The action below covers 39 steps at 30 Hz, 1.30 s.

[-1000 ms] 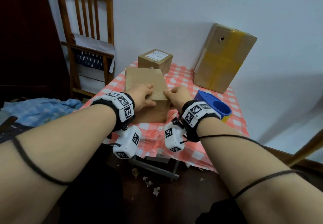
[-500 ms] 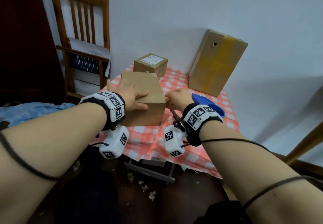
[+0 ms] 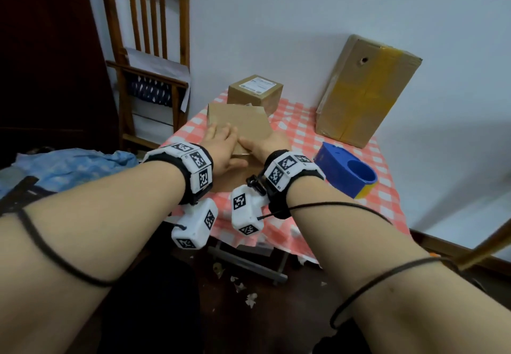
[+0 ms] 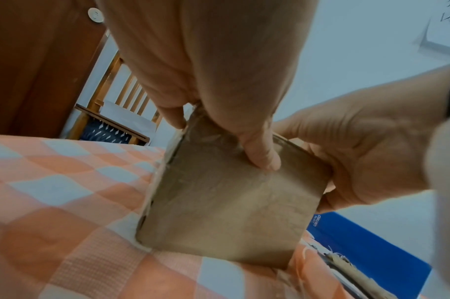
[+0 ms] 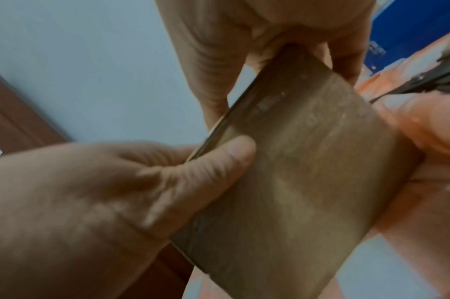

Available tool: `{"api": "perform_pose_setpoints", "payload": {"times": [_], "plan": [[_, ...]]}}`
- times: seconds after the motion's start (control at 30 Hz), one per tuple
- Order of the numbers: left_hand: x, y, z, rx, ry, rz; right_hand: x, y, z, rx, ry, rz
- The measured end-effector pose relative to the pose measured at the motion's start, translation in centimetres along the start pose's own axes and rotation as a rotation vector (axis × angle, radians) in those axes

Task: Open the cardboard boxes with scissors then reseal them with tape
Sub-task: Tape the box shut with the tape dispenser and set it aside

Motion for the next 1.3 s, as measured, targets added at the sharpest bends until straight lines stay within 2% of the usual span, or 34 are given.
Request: {"api": "perform_pose_setpoints", "payload": {"times": [0.13,0.3,0.37,0.53,0.67,0.73,0.8,0.9,1.0,1.17,1.3], "plan": [[-0.1,0.3,-0.1,0.016,0.009,-0.028,2.0,0.8,-0.3,0.019,-0.134,-0.010],[-0.1,0.3,0.0,0.019,0.018,-0.018,1.7,1.0,-1.1,-0.030,-0.197,0.196],[-0.1,0.2,0.0,0.017,0.022,-0.023,1.2,1.1,-1.0,-0.019,-0.167,0.245],[-0.2,-0.1,0.2,0.017,0.025,-0.057,2.3,2.7,0.6,-0.020,-0.088,0.131],[-0.3,-0.1,0.3,0.019,0.032,-0.042,1.9,3.3,1.8,-0.011,-0.050,0.253],[-0.3,0.0,0.3,0.030,0.038,-0.045,1.7,2.7,1.5,-0.021,-0.047,0.195],[-0.3,0.0,0.4,0.029,0.035,-0.044,1.6,2.3,0.8,0.017,-0.083,0.106],[-0.3,-0.1,0.4,0.030,0.040,-0.032,1.5,3.0,1.2,0.076,-0.062,0.074],[-0.4,-0.1,0.4,0.023,0.036,-0.024,1.9,3.9,1.4,0.114,-0.069,0.132],[-0.4,0.0,0.4,0.031,0.031,-0.014,1.9,4.4,1.8,0.040,-0.066,0.357],[-0.3,0.0,0.5,0.041,0.021,-0.008,1.8,3.8,0.7,0.174,-0.078,-0.015]]}}
Point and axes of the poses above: each hand's wrist, its own z-axis towards the middle knuckle, its own x-axis out of the back of the hand, y = z × x, the point moved 1 cm from there along z, towards the middle knuckle, and after that the axes turned 15 degrees about -z, right-handed, at the moved point
